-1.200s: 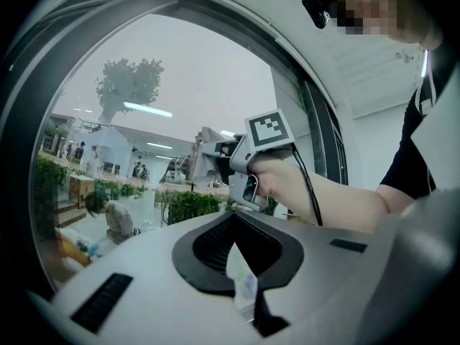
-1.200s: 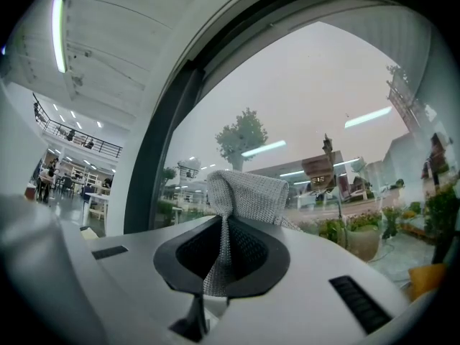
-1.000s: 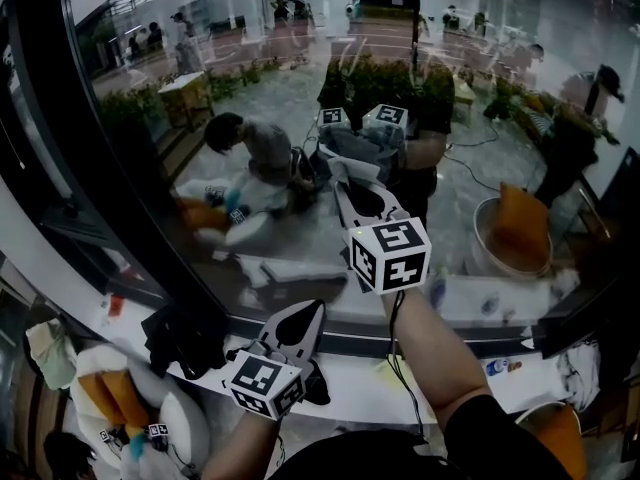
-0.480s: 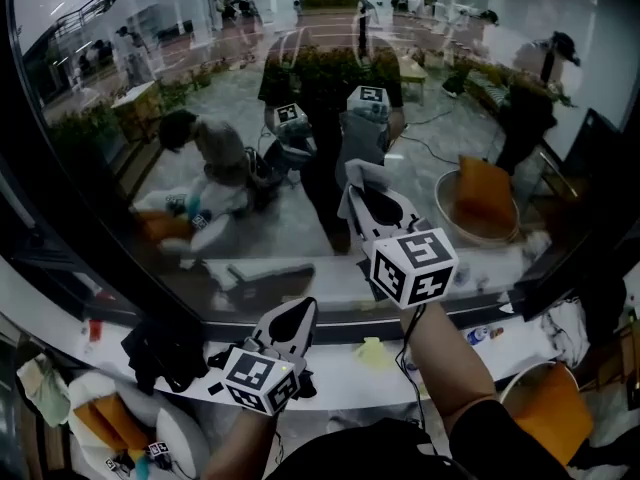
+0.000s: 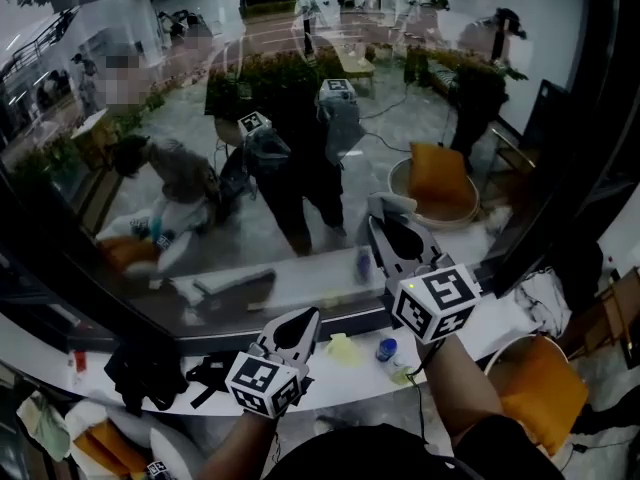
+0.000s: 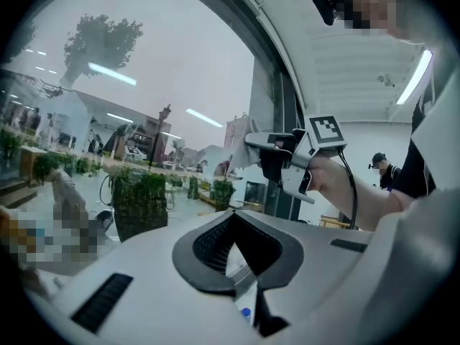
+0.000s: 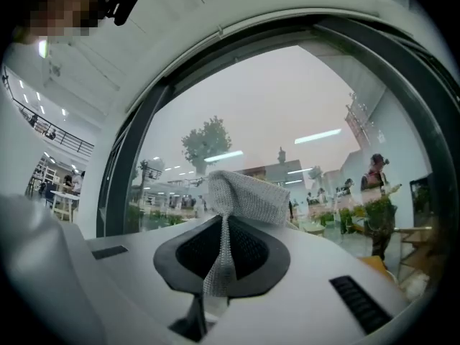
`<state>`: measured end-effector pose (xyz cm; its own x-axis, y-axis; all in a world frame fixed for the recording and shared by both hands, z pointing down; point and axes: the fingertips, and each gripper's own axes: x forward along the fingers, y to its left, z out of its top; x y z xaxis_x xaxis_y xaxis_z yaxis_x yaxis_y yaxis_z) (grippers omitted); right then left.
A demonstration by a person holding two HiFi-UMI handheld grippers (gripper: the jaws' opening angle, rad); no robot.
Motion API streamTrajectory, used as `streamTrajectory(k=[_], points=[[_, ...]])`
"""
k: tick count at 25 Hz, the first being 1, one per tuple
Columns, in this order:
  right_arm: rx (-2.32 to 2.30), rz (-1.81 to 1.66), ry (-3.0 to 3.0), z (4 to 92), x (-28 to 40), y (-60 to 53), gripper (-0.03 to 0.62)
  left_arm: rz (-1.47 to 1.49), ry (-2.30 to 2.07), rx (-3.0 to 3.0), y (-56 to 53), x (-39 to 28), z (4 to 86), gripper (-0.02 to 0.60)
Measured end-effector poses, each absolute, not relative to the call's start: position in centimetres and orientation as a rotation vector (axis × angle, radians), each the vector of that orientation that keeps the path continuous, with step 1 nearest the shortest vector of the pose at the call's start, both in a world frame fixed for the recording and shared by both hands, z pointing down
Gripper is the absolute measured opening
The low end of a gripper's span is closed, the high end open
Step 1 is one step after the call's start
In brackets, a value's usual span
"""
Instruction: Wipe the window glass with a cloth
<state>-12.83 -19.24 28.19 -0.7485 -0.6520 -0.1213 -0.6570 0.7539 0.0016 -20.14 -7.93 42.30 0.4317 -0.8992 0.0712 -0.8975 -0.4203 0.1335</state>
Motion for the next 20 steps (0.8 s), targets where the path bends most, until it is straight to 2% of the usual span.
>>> streamTrajectory(k=[8,20], points=[[-1.165,-0.022,2.851,33.1,-1.7,-15.7,0.041,-0.040,-1.506,2.548,-6.4,-10.7,42.2,0.000],[-1.159,-0.174,2.913,38.8,8.4,-9.0,0.041,-0.025,-1.498,2.523,-2.5,0.3,43.4,0.000]])
